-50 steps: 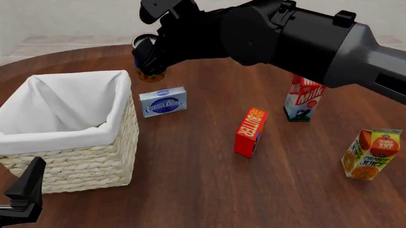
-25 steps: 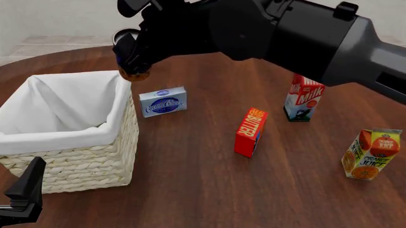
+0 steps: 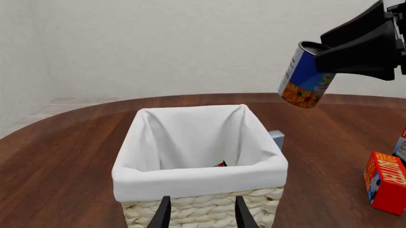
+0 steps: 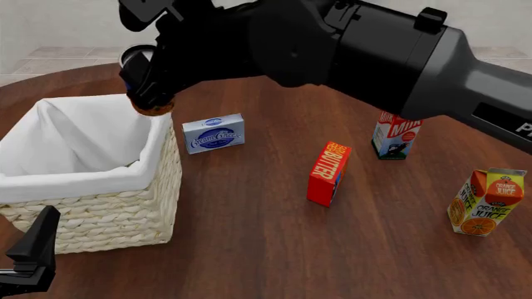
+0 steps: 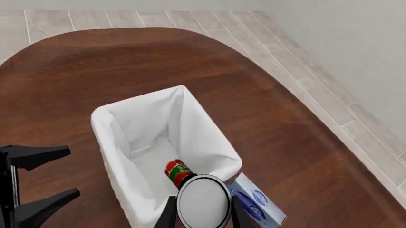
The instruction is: Pick up the alphabet soup and the tomato sauce, and put them in the basket.
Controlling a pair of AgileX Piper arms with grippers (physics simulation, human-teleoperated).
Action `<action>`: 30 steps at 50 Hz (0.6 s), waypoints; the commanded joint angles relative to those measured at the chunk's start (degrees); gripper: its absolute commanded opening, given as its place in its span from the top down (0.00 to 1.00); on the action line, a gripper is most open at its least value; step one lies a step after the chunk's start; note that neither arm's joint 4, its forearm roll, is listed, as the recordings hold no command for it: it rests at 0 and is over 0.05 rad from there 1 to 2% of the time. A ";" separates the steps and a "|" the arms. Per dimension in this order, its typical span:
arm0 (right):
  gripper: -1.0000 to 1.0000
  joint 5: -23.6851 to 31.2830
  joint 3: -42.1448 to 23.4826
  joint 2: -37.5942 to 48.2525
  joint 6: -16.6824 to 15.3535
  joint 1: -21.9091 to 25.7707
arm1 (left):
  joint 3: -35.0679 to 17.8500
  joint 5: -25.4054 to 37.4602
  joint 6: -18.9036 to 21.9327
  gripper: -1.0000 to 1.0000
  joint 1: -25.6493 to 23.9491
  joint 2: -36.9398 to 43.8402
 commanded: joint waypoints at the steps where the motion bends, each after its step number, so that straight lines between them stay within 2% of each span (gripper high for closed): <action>1: 1.00 -0.09 -1.23 0.38 1.20 1.29 | 0.00 0.00 0.00 0.00 0.00 0.00; 30: 1.00 -0.19 -3.06 3.16 1.31 3.46 | 0.00 0.00 0.00 0.00 0.00 0.00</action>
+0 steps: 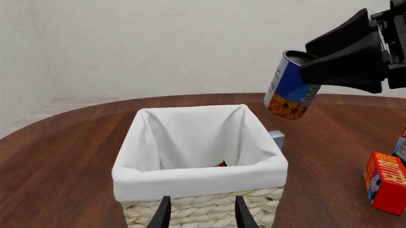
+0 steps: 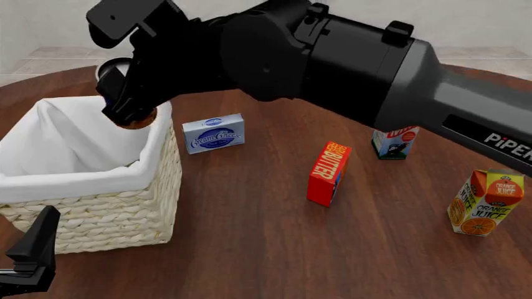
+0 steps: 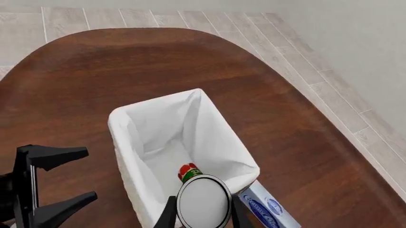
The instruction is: Pick up the alphabet soup and the tomato sauce, and put them in the basket.
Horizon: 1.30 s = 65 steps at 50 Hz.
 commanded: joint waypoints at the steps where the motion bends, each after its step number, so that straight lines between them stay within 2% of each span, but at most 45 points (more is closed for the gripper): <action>1: 1.00 -0.31 -1.18 0.79 1.33 0.79 | 0.00 0.00 0.00 0.00 0.00 0.00; 42: 1.00 -1.59 -2.82 4.44 1.87 2.19 | 0.00 0.00 0.00 0.00 0.00 0.00; 65: 1.00 -6.63 0.07 3.14 1.99 3.05 | 0.00 0.00 0.00 0.00 0.00 0.00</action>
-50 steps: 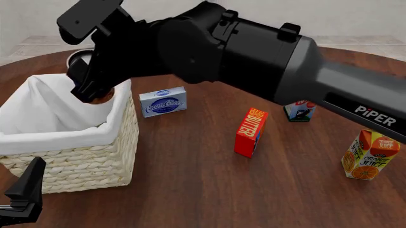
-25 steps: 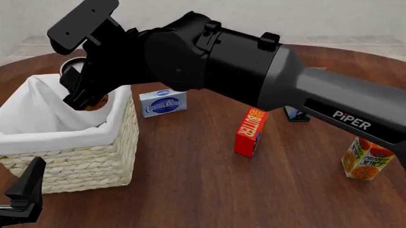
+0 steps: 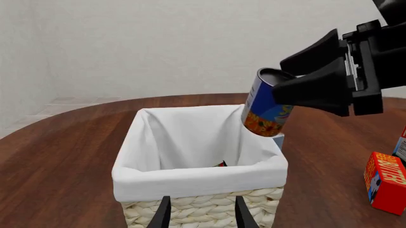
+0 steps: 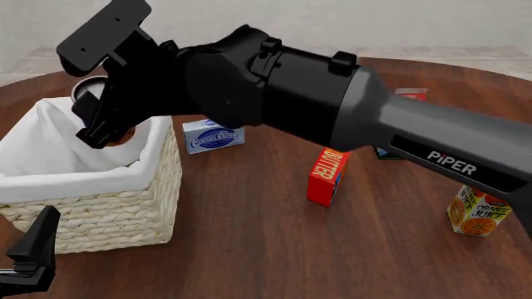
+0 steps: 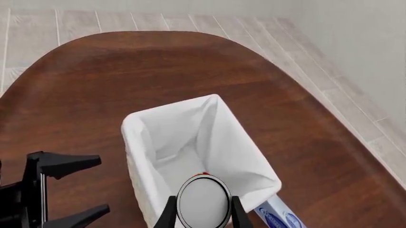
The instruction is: Pick up the alphabet soup and the tomato sauce, and put them in the basket.
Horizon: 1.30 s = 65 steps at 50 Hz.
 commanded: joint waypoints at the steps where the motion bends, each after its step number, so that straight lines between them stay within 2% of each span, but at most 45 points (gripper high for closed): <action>1: 1.00 -2.71 0.99 -1.10 1.48 0.54 | 0.00 0.00 0.00 0.00 0.00 0.00; 16: 1.00 -5.98 2.45 -1.50 2.13 0.81 | 0.00 0.00 0.00 0.00 0.00 0.00; 43: 1.00 -5.63 -0.92 1.44 2.51 2.01 | 0.00 0.00 0.00 0.00 0.00 0.00; 65: 1.00 -5.23 -4.02 5.38 2.37 0.94 | 0.00 0.00 0.00 0.00 0.00 0.00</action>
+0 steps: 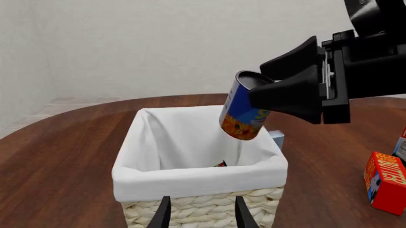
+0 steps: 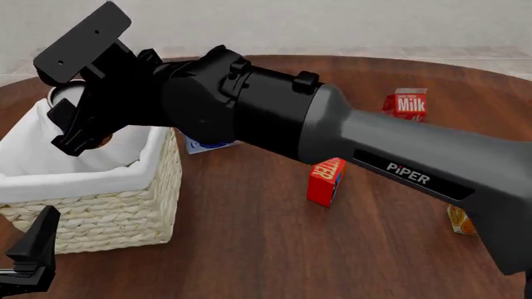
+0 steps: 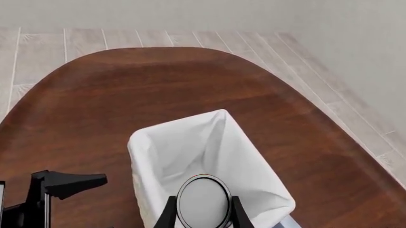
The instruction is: Pick up the alphabet soup and the tomato sauce, and put them in the basket.
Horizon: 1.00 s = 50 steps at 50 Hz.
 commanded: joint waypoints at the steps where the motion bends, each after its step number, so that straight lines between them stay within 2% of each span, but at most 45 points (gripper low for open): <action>1: 1.00 -0.05 -1.93 1.69 1.15 -0.69 | 0.00 0.00 0.00 0.00 0.00 0.00; 41: 1.00 -0.20 -2.79 5.82 1.23 -1.98 | 0.00 0.00 0.00 0.00 0.00 0.00; 42: 0.00 -0.02 -2.94 5.88 1.24 -1.93 | 0.00 0.00 0.00 0.00 0.00 0.00; 50: 0.00 0.21 -3.28 5.90 1.22 -2.03 | 0.00 0.00 0.00 0.00 0.00 0.00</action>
